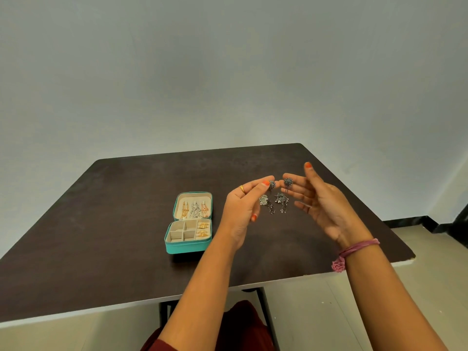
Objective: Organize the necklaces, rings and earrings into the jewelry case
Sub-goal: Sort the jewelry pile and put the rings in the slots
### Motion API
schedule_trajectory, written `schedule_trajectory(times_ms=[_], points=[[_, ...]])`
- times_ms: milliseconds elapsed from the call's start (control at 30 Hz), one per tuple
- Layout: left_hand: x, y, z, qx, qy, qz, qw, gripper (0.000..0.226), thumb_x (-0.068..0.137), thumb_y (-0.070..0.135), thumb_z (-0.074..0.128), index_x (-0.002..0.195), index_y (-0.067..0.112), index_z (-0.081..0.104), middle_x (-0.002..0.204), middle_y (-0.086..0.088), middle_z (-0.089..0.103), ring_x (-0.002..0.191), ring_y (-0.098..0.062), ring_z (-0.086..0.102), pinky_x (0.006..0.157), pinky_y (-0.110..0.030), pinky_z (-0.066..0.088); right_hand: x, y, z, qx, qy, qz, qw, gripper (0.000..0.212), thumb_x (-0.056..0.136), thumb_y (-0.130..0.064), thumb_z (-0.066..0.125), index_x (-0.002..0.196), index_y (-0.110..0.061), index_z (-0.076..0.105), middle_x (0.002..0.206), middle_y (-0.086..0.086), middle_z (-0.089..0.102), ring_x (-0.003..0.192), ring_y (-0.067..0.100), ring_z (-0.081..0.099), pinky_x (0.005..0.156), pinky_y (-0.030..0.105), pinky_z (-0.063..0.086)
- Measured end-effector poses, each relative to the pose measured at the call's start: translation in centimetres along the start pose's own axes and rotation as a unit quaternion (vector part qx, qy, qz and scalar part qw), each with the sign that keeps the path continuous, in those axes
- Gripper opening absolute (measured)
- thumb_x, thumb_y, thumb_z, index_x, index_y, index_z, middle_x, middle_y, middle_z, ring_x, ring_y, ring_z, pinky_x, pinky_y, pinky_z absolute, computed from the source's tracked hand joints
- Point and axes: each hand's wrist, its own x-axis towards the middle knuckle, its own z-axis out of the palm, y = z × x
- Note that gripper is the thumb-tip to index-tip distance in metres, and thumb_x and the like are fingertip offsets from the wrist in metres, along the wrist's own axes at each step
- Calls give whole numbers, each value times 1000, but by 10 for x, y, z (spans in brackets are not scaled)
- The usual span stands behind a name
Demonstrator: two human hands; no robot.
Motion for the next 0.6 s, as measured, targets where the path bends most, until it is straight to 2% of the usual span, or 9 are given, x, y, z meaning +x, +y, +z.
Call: schedule_trajectory(times_ms=[67,133,300,600], points=[[1,1,-2,-16,-8,-19,1000,25,96,30,52,105,23,74,105,-11,69,39,-5,29,41,-17,22,-1,-2,-1,26,-11,14,1000,53,89,-60,42,98,-20,75,102,0,74,105,12,66,93,31,44],[1,1,-3,-35,-12,-44,998,32,98,33,46,107,20,73,112,-6,70,36,-5,29,41,-17,21,-1,-2,-2,39,-22,22,999,58,90,-62,38,100,-18,75,105,2,73,106,11,66,96,31,43],[3,2,-7,-58,-21,-74,995,38,100,30,37,110,13,70,111,-3,71,33,-6,27,39,-16,22,-1,-1,-5,39,-38,31,998,67,90,-65,31,105,-17,73,108,3,72,108,11,65,104,36,39],[6,5,-10,-39,-39,-95,994,36,97,24,38,112,9,68,110,-4,72,31,-6,24,37,-15,20,3,5,-7,47,-51,33,997,69,91,-66,27,105,-16,74,110,5,72,110,12,64,108,38,36]])
